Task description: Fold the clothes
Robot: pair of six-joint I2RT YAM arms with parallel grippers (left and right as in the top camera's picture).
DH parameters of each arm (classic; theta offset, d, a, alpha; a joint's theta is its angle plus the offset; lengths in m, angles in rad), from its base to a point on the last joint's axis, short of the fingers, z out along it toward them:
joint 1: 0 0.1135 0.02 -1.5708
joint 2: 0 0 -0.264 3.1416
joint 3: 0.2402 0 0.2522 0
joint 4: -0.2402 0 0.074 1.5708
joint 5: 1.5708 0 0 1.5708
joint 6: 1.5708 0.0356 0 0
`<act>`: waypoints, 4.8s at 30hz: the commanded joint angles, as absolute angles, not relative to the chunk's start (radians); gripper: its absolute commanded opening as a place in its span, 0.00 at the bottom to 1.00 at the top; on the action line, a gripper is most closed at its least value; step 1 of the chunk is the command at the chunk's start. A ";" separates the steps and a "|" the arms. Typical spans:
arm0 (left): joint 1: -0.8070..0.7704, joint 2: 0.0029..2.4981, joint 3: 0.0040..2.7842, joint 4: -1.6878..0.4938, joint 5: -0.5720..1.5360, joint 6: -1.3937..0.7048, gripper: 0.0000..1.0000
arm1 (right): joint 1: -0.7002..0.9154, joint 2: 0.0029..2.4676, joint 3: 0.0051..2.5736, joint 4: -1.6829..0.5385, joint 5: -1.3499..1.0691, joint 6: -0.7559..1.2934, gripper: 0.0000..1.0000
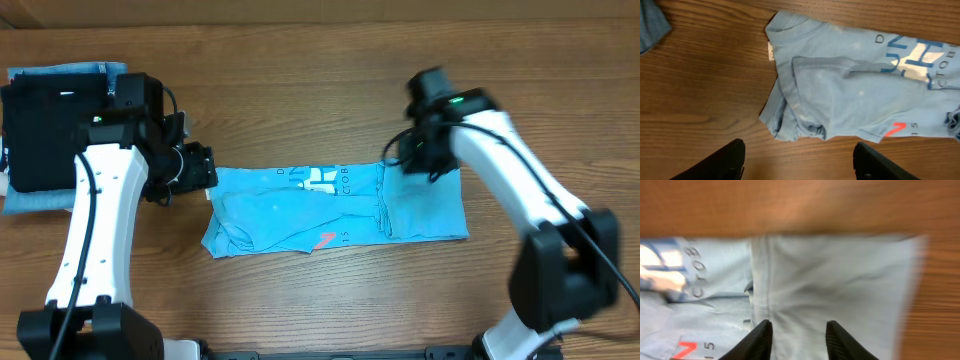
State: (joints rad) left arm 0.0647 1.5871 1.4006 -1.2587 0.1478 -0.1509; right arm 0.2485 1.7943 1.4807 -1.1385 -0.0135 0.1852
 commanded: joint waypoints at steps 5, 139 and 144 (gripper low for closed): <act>0.058 1.686 1.246 -1.143 0.208 -0.073 0.74 | 0.138 1.668 1.526 -1.212 0.029 0.182 0.43; -0.047 1.833 1.686 -1.268 0.185 -0.295 0.44 | 0.223 1.673 1.525 -1.228 -0.219 0.018 0.55; -0.019 1.842 1.617 -1.217 0.202 -0.287 0.44 | 0.367 1.719 1.510 -1.192 -0.319 0.030 0.56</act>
State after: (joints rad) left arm -0.0036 1.8606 1.6596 -1.2293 0.1967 -0.3042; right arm 0.3080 1.6833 1.5181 -1.2072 -0.2268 0.0296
